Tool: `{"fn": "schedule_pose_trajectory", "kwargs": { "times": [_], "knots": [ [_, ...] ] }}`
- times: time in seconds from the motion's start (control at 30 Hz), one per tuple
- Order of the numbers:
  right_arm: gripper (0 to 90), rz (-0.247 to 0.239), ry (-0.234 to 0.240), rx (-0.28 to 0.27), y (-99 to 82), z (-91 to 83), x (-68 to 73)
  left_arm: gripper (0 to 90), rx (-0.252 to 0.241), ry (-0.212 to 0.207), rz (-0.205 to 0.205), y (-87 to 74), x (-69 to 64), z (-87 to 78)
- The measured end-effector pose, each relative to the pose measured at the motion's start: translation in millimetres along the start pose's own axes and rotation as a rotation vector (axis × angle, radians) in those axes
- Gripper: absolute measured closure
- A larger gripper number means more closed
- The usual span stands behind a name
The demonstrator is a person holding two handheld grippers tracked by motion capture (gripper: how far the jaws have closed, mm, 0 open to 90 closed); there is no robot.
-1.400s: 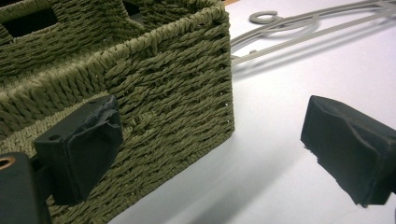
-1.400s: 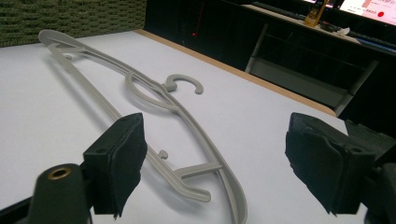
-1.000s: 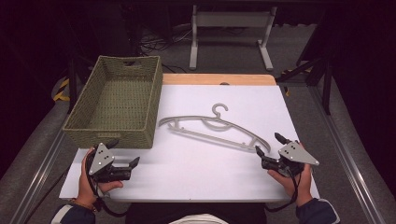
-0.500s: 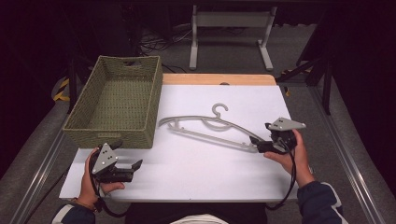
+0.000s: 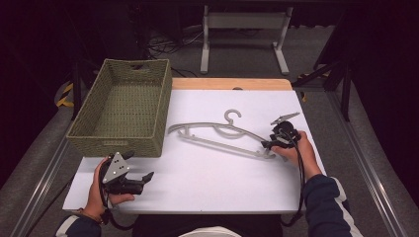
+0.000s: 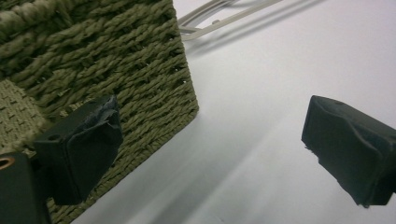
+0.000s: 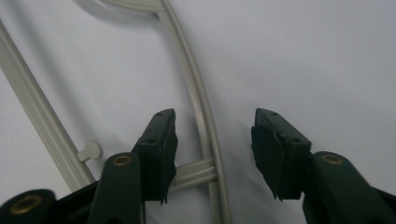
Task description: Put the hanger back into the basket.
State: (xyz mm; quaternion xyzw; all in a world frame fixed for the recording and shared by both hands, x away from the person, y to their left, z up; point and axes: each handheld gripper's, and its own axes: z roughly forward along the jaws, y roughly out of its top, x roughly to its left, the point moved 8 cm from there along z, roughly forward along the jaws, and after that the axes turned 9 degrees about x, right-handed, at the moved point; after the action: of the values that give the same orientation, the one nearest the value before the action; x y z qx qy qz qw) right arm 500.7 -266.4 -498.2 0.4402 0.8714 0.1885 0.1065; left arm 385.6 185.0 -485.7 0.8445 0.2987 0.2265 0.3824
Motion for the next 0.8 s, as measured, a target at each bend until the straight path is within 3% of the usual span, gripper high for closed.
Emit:
{"fn": "schedule_pose_trajectory", "kwargs": {
  "times": [0.17,0.23,0.37,0.57,0.8],
  "knots": [
    [59.3,-0.032,0.002,0.012,-0.7,2.0,1.4,5.9,0.005,-0.016,0.004,0.1,-2.3,1.5],
    [69.4,-0.063,0.012,0.019,0.7,2.5,4.3,6.0,0.012,-0.031,0.007,-0.2,-4.1,3.6],
    [81.1,-0.107,0.023,0.053,3.0,2.8,8.5,6.6,0.012,-0.05,0.024,-0.3,-6.7,4.6],
    [82.9,-0.166,-0.024,0.097,5.5,3.2,13.1,7.0,0.023,-0.065,0.032,-0.6,-9.7,6.7],
    [83.5,-0.196,-0.032,0.059,0.6,-0.9,17.1,8.6,0.023,-0.078,0.049,5.6,-16.1,10.3]
  ]
}}
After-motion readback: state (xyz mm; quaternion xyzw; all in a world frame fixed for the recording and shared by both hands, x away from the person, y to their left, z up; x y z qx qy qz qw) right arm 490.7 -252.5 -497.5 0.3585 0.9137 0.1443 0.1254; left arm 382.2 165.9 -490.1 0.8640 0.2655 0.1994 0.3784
